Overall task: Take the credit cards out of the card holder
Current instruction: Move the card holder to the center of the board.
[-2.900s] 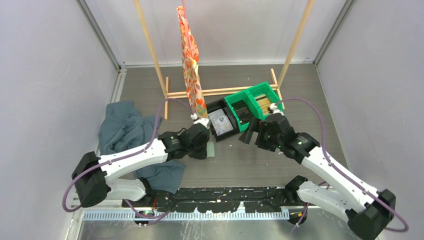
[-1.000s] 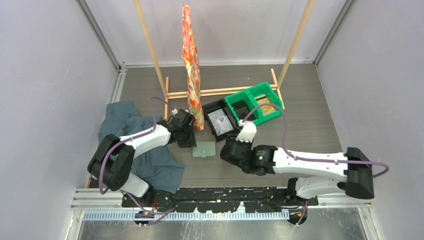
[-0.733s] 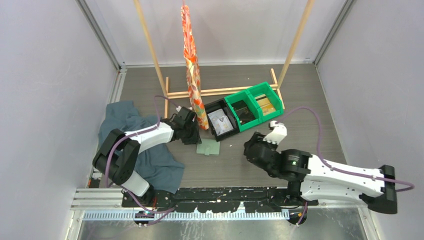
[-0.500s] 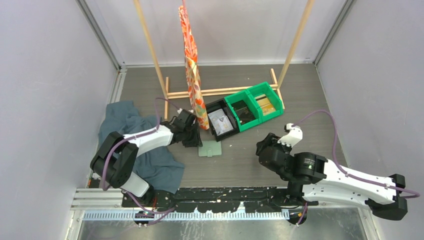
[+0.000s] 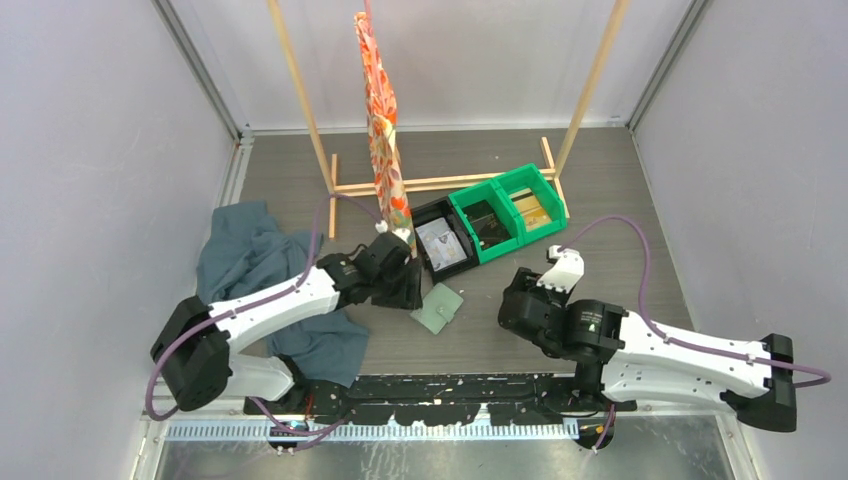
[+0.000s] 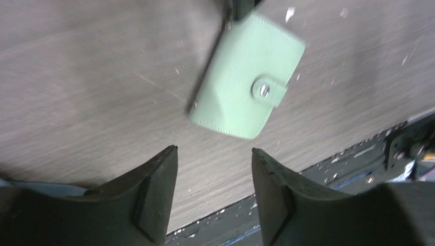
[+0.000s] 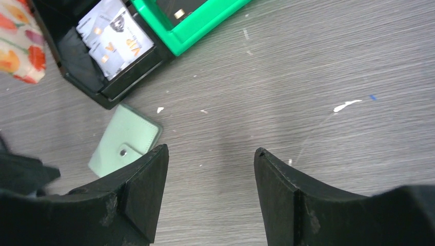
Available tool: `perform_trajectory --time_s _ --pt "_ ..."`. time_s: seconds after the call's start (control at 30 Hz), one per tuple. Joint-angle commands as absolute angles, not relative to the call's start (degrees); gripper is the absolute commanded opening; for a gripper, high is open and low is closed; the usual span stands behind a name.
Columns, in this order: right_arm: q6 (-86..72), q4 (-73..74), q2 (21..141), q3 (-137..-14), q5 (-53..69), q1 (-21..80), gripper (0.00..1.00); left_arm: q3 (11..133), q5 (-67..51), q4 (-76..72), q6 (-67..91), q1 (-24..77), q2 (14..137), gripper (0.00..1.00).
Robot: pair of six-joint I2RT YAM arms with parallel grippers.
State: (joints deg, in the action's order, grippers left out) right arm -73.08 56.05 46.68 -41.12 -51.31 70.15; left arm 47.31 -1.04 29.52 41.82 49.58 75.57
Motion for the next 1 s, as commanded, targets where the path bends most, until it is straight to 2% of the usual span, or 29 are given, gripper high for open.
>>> perform_trajectory --time_s 0.0,0.1,0.33,0.43,0.7,0.97 --pt "-69.2 46.5 49.7 -42.3 -48.4 70.1 0.67 51.0 10.1 30.3 38.1 48.0 74.4 0.61" --pt "-68.3 44.1 54.6 -43.6 -45.1 70.1 0.68 49.7 8.2 23.2 35.8 48.0 78.4 0.62" --pt "-65.6 33.7 67.1 -46.2 -37.5 70.2 0.66 47.3 1.9 16.2 37.1 47.9 85.9 0.51" --pt "-65.8 31.0 70.5 -47.0 -36.2 70.2 0.62 44.1 0.3 12.2 38.6 47.9 86.1 0.49" --pt "-68.0 30.2 76.9 -48.0 -35.4 69.8 0.55 36.6 -13.1 1.1 44.6 48.7 85.7 0.4" --pt "-66.8 27.8 75.6 -45.1 -32.6 66.3 0.48 33.0 -12.3 2.2 48.5 50.3 78.4 0.38"
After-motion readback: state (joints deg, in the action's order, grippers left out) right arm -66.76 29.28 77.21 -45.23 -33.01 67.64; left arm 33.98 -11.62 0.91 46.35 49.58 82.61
